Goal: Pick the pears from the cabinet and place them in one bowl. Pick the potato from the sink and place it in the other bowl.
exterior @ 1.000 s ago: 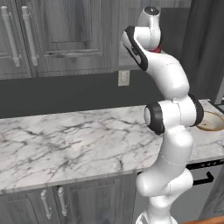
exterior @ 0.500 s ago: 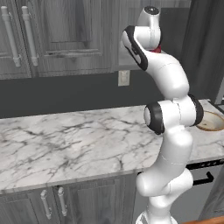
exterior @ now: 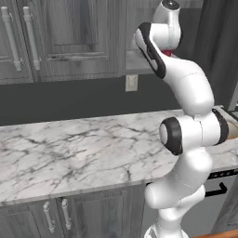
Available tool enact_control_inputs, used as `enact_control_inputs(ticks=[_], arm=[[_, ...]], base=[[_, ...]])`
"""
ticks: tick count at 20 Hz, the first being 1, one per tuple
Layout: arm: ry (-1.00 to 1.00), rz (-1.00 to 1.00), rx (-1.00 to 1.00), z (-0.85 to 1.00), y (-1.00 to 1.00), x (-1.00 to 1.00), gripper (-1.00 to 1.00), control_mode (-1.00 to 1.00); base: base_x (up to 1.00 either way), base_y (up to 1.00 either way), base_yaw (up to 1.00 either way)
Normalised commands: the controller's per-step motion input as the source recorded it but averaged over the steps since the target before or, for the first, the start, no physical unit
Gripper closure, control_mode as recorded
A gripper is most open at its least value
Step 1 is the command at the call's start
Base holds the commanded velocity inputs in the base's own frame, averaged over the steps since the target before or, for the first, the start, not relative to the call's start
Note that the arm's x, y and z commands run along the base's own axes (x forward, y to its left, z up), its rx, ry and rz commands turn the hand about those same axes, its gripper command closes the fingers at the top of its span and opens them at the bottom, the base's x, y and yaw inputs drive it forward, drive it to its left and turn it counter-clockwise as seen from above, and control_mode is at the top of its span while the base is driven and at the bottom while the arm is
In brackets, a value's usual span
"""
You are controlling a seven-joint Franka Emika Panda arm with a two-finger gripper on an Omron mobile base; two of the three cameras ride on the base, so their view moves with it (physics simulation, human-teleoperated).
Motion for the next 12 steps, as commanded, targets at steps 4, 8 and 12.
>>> enact_control_inputs(ticks=[4,8,12], arm=[[-0.14,0.00,0.00,0.30,0.00,-0.88,1.00,-1.00],[-0.14,0.00,0.00,0.36,0.11,-0.89,1.00,-1.00],[-0.03,0.00,0.00,0.15,0.29,-0.97,1.00,-1.00]], base=[[0.00,0.00,0.00],[0.00,0.00,0.00],[0.00,0.00,0.00]])
